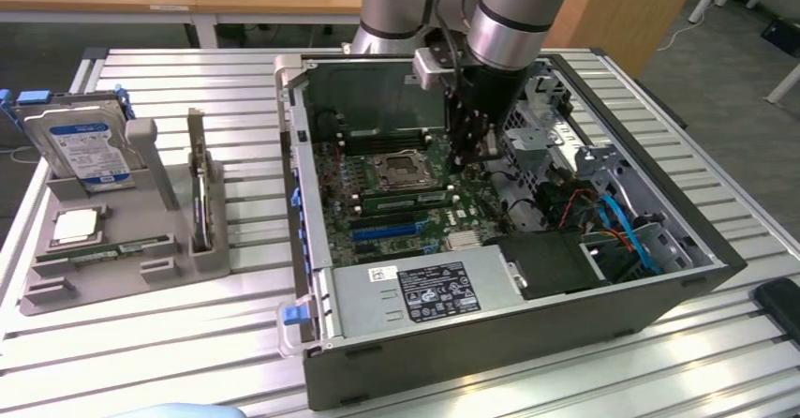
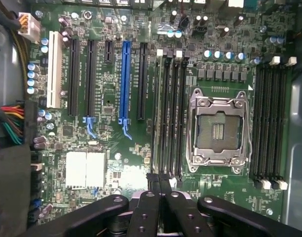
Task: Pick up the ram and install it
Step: 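Press down the ram until it locks into place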
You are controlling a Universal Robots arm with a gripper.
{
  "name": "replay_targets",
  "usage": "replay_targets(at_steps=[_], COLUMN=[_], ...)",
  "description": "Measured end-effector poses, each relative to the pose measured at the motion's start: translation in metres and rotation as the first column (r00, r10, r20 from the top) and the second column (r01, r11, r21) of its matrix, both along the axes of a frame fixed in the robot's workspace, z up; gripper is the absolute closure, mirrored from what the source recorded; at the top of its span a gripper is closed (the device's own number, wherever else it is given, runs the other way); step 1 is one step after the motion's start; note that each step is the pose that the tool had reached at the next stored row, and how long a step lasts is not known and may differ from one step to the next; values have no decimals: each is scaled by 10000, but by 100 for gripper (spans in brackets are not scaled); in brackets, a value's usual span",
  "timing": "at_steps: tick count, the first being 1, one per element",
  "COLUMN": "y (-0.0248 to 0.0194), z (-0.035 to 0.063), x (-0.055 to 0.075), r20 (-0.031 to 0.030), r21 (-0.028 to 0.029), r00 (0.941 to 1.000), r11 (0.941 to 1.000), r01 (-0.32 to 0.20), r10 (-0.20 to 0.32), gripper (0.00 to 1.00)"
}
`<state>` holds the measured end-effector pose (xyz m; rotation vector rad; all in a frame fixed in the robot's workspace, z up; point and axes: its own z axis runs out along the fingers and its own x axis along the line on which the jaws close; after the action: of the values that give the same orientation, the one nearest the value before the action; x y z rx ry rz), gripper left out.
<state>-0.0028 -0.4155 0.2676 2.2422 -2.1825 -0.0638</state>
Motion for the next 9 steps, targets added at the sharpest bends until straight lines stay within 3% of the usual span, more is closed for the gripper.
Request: replay_targets(at_steps=[9], y=[0], z=[-157], x=[5], r20=[72], r21=[1], r00=[10000], r11=[10000], r01=[1], r10=[-1], gripper=[90])
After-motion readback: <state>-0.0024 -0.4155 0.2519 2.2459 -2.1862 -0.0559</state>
